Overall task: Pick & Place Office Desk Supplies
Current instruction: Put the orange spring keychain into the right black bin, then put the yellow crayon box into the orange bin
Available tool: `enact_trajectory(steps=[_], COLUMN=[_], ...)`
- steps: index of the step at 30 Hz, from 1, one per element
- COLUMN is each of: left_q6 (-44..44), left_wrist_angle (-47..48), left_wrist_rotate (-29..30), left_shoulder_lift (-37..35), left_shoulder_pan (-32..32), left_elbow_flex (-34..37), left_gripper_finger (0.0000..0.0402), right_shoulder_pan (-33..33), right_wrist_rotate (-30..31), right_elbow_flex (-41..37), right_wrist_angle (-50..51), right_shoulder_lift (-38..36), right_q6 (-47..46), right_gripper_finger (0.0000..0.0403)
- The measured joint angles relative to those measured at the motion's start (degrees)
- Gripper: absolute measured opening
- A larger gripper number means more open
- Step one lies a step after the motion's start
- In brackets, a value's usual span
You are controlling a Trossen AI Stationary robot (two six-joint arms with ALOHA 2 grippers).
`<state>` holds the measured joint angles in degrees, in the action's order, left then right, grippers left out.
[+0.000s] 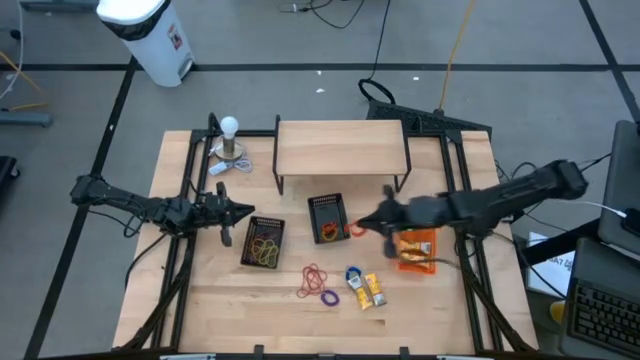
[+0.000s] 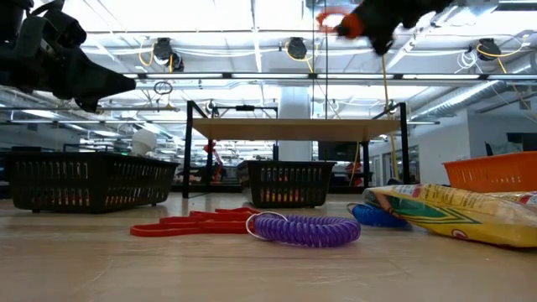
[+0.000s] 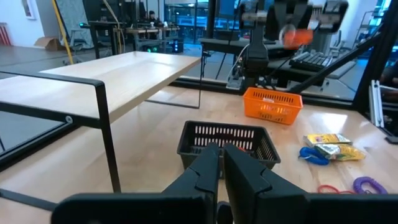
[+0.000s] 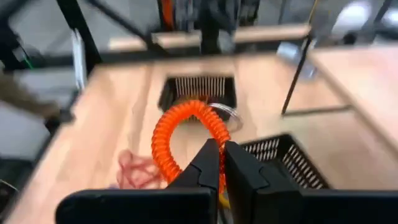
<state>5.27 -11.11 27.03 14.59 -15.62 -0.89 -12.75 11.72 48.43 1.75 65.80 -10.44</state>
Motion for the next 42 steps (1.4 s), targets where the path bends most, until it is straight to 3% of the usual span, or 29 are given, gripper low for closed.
enact_trajectory(steps=[5, 11, 19, 28, 32, 37, 42], left_q6=[0.9, 2.4, 3.9, 3.9, 3.9, 3.9, 3.6], left_wrist_angle=[0.0, -0.1, -0.4, -0.3, -0.3, -0.3, -0.3], left_wrist_rotate=[0.0, 0.0, 0.0, 0.0, 0.0, 0.0, 0.0], left_shoulder_lift=[0.0, 0.0, 0.0, 0.0, 0.0, 0.0, 0.0], left_shoulder_pan=[0.0, 0.0, 0.0, 0.0, 0.0, 0.0, 0.0], left_elbow_flex=[0.0, 0.0, 0.0, 0.0, 0.0, 0.0, 0.0], left_gripper_finger=[0.0026, 0.0026, 0.0026, 0.0026, 0.0026, 0.0026, 0.0026], right_shoulder_pan=[4.8, 8.2, 10.7, 12.5, 12.5, 12.7, 12.7], right_wrist_rotate=[-1.5, -1.8, -6.1, -6.0, -6.1, -6.1, -6.0], right_elbow_flex=[6.6, 10.6, 14.2, 14.3, 14.3, 14.3, 14.3], right_wrist_angle=[5.6, 7.6, 6.5, 5.9, 5.0, 4.8, 6.2], right_shoulder_lift=[12.5, 22.0, 30.5, 34.0, 34.8, 34.4, 30.2], right_q6=[-0.4, -0.4, 0.9, 3.5, 5.1, 3.6, 3.9], right_gripper_finger=[0.0, 0.0, 0.0, 0.0003, 0.0036, 0.0111, 0.0165])
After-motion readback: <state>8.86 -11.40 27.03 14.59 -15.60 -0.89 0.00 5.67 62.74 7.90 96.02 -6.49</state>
